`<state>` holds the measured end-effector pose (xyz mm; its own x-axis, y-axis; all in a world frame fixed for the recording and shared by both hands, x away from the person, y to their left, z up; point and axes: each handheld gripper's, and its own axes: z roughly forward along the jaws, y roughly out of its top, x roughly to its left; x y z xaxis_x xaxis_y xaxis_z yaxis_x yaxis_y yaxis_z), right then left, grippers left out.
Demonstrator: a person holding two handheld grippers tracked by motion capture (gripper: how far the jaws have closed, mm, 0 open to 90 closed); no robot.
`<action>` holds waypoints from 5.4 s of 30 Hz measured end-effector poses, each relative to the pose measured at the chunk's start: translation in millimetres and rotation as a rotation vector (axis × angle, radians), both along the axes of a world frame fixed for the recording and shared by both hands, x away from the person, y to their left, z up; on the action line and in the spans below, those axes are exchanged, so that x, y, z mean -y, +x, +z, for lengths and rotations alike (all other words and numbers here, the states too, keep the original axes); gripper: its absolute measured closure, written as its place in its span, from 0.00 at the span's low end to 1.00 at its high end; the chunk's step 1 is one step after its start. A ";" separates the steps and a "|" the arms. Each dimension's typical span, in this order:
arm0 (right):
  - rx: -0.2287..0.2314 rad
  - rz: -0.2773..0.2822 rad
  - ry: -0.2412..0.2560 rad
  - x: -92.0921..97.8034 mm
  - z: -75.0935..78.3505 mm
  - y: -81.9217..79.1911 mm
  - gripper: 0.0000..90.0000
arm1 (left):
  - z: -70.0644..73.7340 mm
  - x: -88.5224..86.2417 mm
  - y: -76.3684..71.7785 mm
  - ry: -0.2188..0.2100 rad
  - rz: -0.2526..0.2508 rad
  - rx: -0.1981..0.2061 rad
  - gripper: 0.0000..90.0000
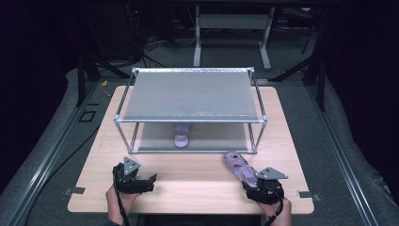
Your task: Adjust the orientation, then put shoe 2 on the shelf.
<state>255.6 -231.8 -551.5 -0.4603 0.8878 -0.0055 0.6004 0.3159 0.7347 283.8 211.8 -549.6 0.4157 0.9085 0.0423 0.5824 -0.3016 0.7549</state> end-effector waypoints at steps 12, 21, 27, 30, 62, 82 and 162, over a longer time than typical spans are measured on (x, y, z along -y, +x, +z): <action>0.059 -0.003 0.049 6.2 -4.4 -6.1 0.45 | -2.7 -5.5 -0.7 -0.008 0.006 -0.005 0.00; 0.097 0.019 0.072 5.9 0.6 -11.3 0.45 | 0.7 -8.2 -4.7 -0.016 0.007 0.011 0.00; 0.128 0.015 0.064 4.7 6.1 -13.7 0.46 | 3.2 -9.6 -7.8 -0.015 0.007 0.019 0.00; 0.139 0.013 0.068 5.0 10.0 -14.9 0.46 | 4.0 -9.2 -7.8 -0.022 0.007 0.028 0.00; 0.064 0.021 0.050 7.5 2.6 -11.0 0.44 | 2.8 -4.5 -7.2 -0.023 -0.020 0.033 0.00; 0.025 -0.018 0.009 -2.8 -11.0 2.2 0.41 | 7.6 0.6 -3.8 -0.012 -0.034 0.028 0.00; 0.124 -0.026 0.045 -92.1 23.0 110.9 0.41 | 5.6 -15.5 -11.3 -0.048 0.009 0.041 0.00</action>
<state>366.4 -139.6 -528.5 -0.4353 0.9000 -0.0208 0.5119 0.2665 0.8167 272.5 227.4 -544.1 0.4061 0.9137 0.0153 0.5529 -0.2590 0.7920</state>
